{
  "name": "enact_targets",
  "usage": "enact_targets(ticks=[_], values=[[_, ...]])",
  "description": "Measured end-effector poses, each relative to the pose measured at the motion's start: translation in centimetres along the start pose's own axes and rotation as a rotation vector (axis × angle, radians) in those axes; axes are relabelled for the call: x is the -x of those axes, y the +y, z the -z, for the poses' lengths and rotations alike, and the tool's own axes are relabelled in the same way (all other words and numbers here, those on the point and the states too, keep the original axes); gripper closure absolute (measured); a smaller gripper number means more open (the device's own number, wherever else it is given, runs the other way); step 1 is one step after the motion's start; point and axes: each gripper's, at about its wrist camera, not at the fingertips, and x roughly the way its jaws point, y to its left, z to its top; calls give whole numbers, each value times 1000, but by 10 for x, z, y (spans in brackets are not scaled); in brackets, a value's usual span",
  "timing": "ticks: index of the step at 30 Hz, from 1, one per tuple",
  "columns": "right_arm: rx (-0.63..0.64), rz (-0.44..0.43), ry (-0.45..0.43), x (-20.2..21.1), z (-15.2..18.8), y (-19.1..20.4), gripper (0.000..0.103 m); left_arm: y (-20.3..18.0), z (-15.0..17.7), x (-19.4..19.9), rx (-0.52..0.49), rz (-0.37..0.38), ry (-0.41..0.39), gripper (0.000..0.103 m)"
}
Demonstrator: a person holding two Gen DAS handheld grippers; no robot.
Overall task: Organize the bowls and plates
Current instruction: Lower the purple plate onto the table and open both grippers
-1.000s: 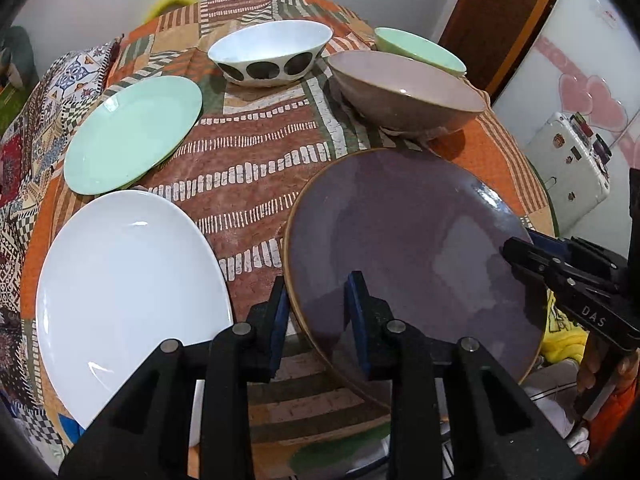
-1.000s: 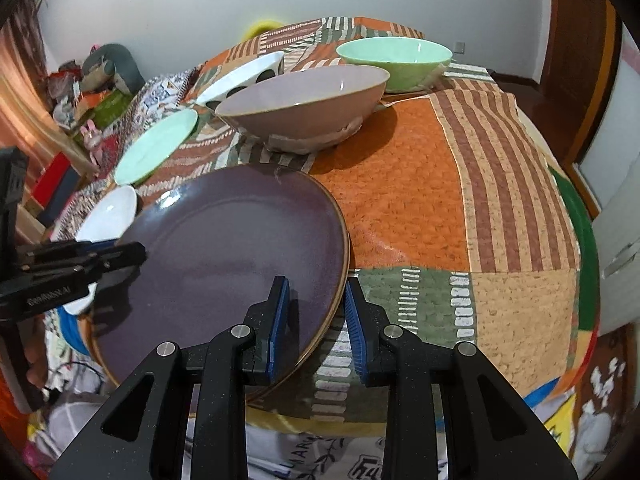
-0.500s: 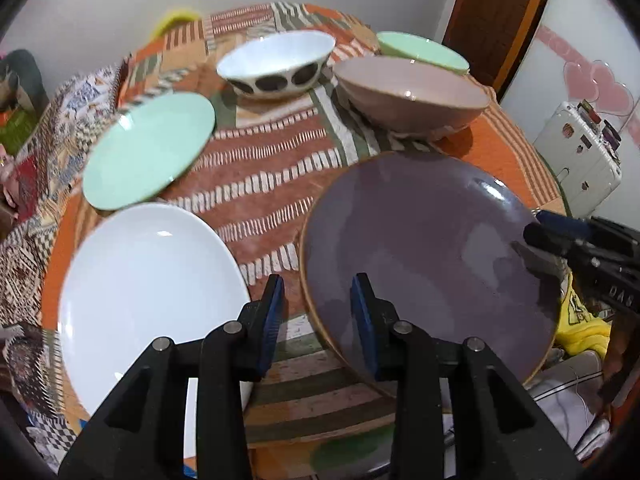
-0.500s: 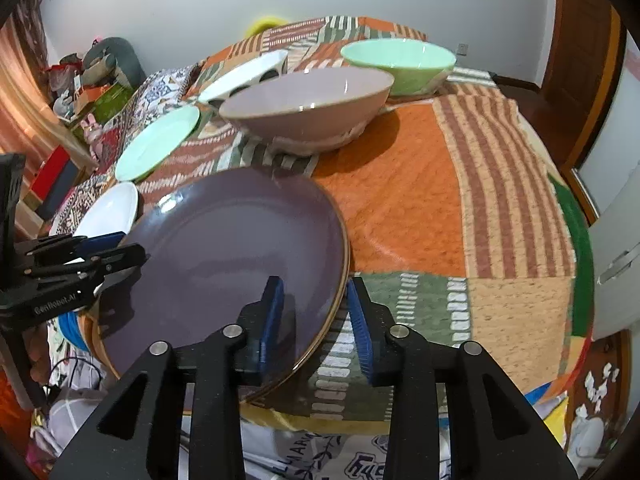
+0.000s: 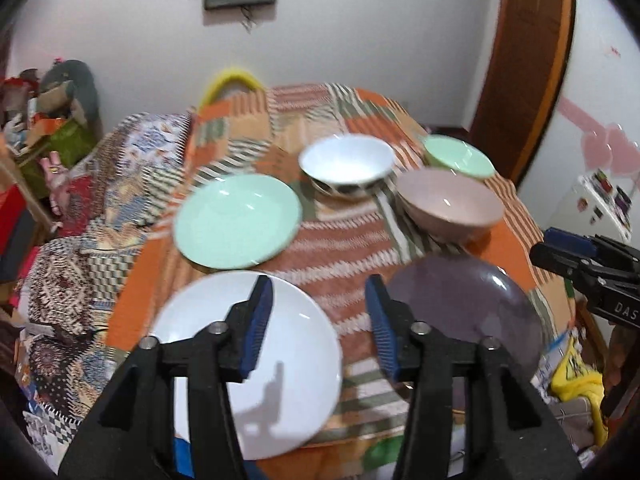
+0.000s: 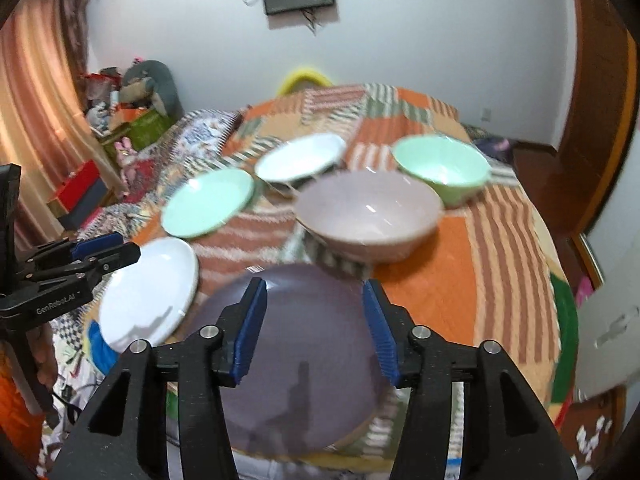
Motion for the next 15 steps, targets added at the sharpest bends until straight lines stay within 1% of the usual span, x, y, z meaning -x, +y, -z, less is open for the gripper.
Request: enact_targets(ticks=[2, 3, 6, 12, 15], values=[[15, -26, -14, -2, -8, 10, 53, 12, -1, 6, 16, -25, -13, 51], [21, -37, -19, -4, -10, 15, 53, 21, 0, 8, 26, -49, -19, 50], [45, -83, -21, -12, -16, 34, 51, 42, 3, 11, 54, -91, -19, 49], [105, -145, 8, -35, -21, 70, 50, 87, 25, 5, 127, -152, 34, 48], [125, -173, 40, -49, -19, 88, 50, 104, 36, -1, 161, -163, 63, 48]])
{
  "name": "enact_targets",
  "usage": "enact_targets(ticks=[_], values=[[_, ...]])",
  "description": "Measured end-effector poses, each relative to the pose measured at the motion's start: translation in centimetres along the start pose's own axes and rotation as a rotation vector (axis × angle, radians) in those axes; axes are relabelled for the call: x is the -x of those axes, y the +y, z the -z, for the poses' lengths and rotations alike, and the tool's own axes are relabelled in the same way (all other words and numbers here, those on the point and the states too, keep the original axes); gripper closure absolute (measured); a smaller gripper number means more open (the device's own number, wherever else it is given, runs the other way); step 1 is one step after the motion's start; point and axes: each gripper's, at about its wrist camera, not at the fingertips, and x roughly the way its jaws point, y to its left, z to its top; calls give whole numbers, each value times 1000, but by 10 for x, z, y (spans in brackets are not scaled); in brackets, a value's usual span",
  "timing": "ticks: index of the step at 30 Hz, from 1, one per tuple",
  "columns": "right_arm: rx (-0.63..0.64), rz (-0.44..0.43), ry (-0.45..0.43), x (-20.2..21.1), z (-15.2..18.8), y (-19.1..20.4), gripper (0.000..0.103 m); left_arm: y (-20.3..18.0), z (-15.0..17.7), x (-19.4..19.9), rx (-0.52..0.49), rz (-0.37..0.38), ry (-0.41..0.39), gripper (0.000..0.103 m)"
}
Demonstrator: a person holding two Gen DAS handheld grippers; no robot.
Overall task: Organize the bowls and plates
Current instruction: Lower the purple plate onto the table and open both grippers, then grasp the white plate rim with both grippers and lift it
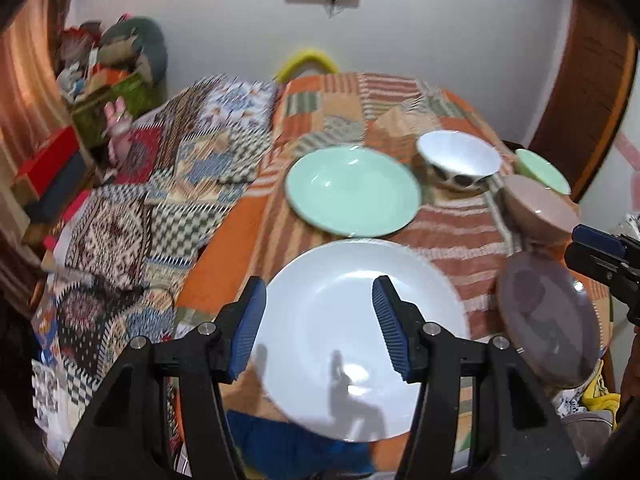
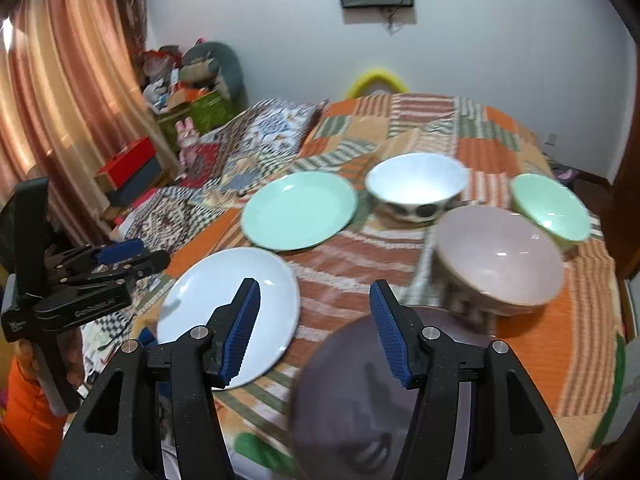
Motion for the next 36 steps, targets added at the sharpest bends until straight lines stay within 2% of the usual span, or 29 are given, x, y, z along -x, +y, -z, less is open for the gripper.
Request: enact_targets(ticks=[6, 12, 17, 26, 34, 36], values=[[13, -46, 100, -41, 4, 21, 50, 35, 19, -25, 82, 3, 74, 48], [-8, -32, 199, -77, 14, 26, 50, 60, 35, -52, 135, 12, 153, 48], [-25, -18, 251, -93, 18, 28, 50, 67, 44, -68, 139, 40, 195, 48], [-33, -8, 345, -115, 21, 32, 50, 70, 52, -84, 139, 112, 215, 50], [-27, 8, 384, -120, 22, 32, 50, 64, 52, -87, 130, 176, 203, 60], [-7, 1, 393, -123, 23, 36, 56, 61, 53, -86, 117, 183, 200, 62]])
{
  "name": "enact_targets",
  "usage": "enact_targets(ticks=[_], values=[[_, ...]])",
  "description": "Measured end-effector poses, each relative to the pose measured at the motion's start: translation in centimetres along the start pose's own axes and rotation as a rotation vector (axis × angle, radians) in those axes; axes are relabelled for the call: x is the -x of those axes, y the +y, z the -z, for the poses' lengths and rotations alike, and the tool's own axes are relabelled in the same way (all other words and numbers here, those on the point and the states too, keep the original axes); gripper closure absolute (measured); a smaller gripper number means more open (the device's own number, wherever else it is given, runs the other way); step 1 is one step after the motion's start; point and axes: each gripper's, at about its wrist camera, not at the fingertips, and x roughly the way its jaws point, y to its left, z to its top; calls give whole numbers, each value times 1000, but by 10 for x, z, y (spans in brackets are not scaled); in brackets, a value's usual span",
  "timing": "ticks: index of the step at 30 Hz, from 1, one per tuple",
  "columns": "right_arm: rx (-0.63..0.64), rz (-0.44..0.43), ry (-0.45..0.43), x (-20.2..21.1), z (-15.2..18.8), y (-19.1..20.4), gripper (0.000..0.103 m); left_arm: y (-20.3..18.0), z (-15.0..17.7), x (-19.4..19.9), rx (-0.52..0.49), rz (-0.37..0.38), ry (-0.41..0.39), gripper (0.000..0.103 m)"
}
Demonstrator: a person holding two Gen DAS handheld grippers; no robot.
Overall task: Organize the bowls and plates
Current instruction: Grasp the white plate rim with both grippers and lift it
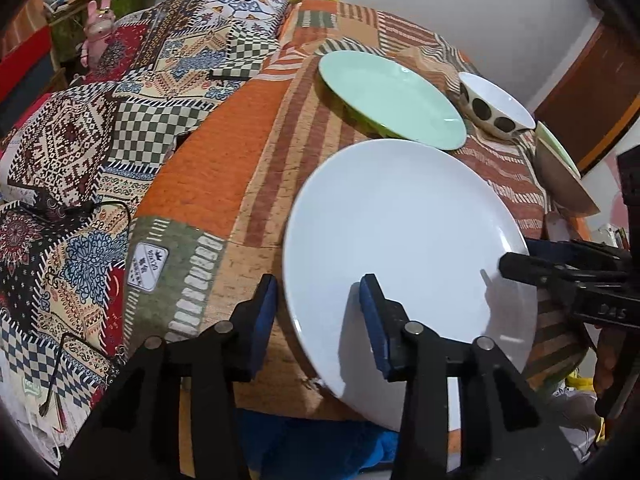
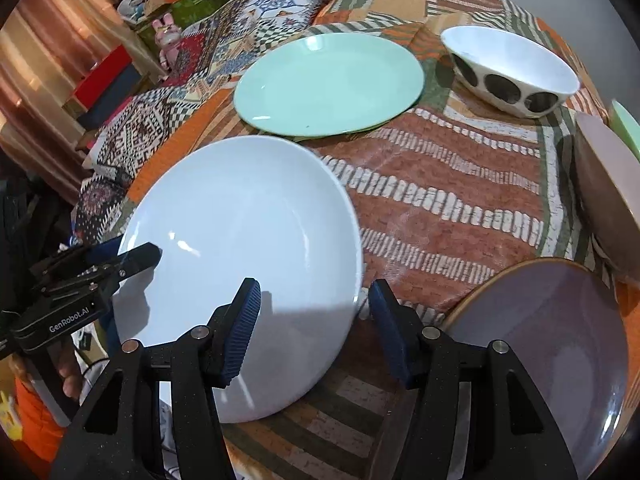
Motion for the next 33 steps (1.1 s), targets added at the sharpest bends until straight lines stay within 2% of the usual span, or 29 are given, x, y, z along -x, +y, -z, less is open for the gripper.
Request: enact_targets(ticks=[4, 7, 10, 15, 18, 25, 33], values=[[15, 29, 5, -3, 1, 2, 62, -5, 2, 2, -26, -12, -3, 65], [-24, 9, 0, 0, -1, -6, 69, -2, 2, 2, -2, 1, 3, 65], [-76, -50, -2, 3, 0, -13, 70, -3, 2, 7, -11, 5, -1, 65], [-51, -21, -32, 8, 3, -6, 70, -7, 6, 11, -16, -21, 1, 64], [-47, -30, -62, 15, 3, -4, 72, -6, 5, 16, 8, -7, -3, 64], [-32, -26, -133, 36, 2, -5, 73, -22, -2, 40, -21, -36, -69, 64], [-54, -17, -217, 69, 9, -15, 74, -57, -13, 68, -83, -27, -138, 65]])
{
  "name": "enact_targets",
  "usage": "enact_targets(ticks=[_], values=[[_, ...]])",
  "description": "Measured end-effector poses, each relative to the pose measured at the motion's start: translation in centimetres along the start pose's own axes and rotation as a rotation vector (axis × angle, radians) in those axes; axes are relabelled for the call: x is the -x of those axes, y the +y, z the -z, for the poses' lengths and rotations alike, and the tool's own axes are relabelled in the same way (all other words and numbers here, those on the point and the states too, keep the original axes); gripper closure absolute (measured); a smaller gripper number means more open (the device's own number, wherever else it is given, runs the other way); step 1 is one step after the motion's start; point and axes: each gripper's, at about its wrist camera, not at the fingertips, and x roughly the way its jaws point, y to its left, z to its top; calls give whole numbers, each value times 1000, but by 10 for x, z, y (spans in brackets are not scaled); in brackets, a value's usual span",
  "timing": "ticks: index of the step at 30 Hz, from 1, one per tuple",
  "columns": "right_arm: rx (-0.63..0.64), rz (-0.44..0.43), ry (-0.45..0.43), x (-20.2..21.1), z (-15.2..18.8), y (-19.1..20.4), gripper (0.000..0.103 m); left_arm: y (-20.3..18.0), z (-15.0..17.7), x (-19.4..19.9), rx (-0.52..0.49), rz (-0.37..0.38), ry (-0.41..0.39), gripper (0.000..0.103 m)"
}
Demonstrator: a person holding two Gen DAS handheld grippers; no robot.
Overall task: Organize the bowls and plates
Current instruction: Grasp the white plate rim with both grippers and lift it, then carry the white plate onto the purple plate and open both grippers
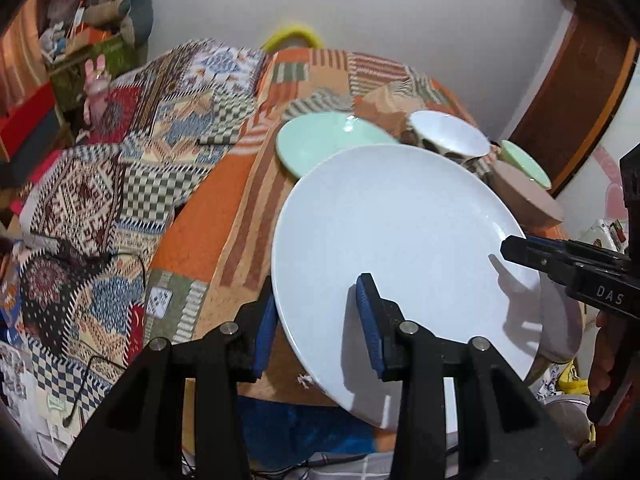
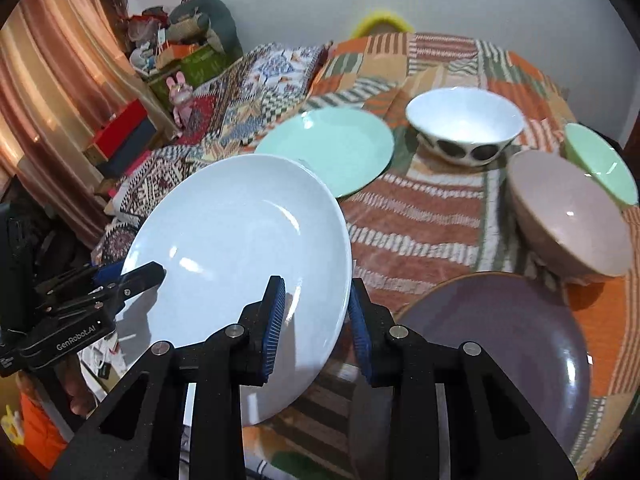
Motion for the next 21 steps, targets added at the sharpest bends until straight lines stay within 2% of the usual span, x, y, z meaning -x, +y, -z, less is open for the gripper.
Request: enact_targets(ticks=[8, 15, 21], values=[[-54, 10, -60, 36, 10, -27, 74, -43, -9, 12, -66, 38, -23, 65], [-107, 36, -100, 65, 26, -57, 73, -95, -5, 15, -162, 67, -20, 65], [-171, 47, -110, 78, 45, -88, 73, -132, -2, 4, -214, 81, 16, 65]])
